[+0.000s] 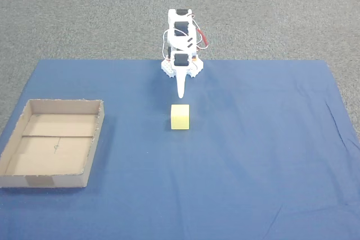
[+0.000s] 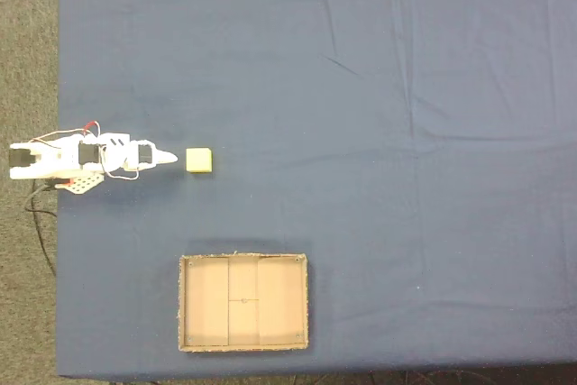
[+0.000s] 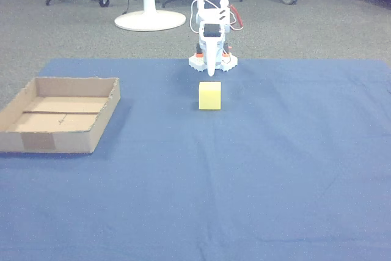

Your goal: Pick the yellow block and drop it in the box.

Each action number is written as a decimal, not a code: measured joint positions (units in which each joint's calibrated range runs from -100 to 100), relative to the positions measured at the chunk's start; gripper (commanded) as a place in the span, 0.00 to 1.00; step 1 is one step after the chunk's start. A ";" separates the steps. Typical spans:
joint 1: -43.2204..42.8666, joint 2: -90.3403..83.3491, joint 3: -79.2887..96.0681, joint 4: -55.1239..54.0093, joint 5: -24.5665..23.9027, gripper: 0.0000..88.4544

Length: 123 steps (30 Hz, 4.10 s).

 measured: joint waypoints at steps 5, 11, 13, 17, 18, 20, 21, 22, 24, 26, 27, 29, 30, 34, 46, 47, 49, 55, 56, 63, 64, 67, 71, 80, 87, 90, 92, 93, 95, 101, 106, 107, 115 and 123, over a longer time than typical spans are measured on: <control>0.00 0.00 0.00 0.00 0.00 0.00; 0.00 0.00 0.00 0.00 0.00 0.00; 0.00 0.00 0.00 0.00 0.00 0.00; 0.00 0.00 0.00 0.00 0.00 0.00; 0.00 0.00 0.00 0.00 0.00 0.00; 0.00 0.00 0.00 0.00 0.00 0.00; 0.00 0.00 0.00 0.00 0.00 0.00; 0.00 0.00 0.00 0.00 0.00 0.00; 0.00 0.00 0.00 0.00 0.15 0.00; -1.80 0.00 0.00 0.00 1.56 0.01; -1.55 0.00 0.00 0.00 1.56 0.03; -1.72 1.79 -0.09 -2.04 -0.34 0.21; -1.31 5.20 -2.13 -2.51 -0.93 0.28; 1.80 28.13 -26.92 8.23 -4.30 0.46; 2.45 77.92 -61.93 21.39 3.17 0.55; 2.54 80.22 -62.73 21.39 3.22 0.54; 2.70 83.55 -64.68 21.39 3.37 0.54; 3.27 91.39 -66.81 16.54 3.86 0.54; 3.27 93.35 -67.70 15.99 3.86 0.54; 2.13 99.66 -70.46 14.81 4.05 0.35; 1.88 99.74 -70.46 14.42 3.86 0.33; 1.55 99.66 -69.75 13.71 3.91 0.26; 1.39 96.59 -66.10 11.91 4.00 0.17; 2.37 85.93 -63.08 11.13 4.05 0.18; 16.28 67.52 -67.88 5.64 6.06 0.18; 25.52 67.09 -68.06 -3.92 6.94 0.18; 30.02 71.18 -70.37 -7.76 7.72 0.17; 31.90 74.77 -72.68 -8.31 8.35 0.17; 35.83 82.61 -78.54 -8.54 9.38 0.17; 42.37 111.94 -111.68 2.59 10.79 0.17; 45.15 132.99 -141.89 10.89 11.82 0.18; 45.73 135.12 -143.67 9.87 12.16 0.18; 45.89 143.82 -146.87 6.03 14.07 0.42; 43.03 138.11 -138.07 7.37 14.99 0.60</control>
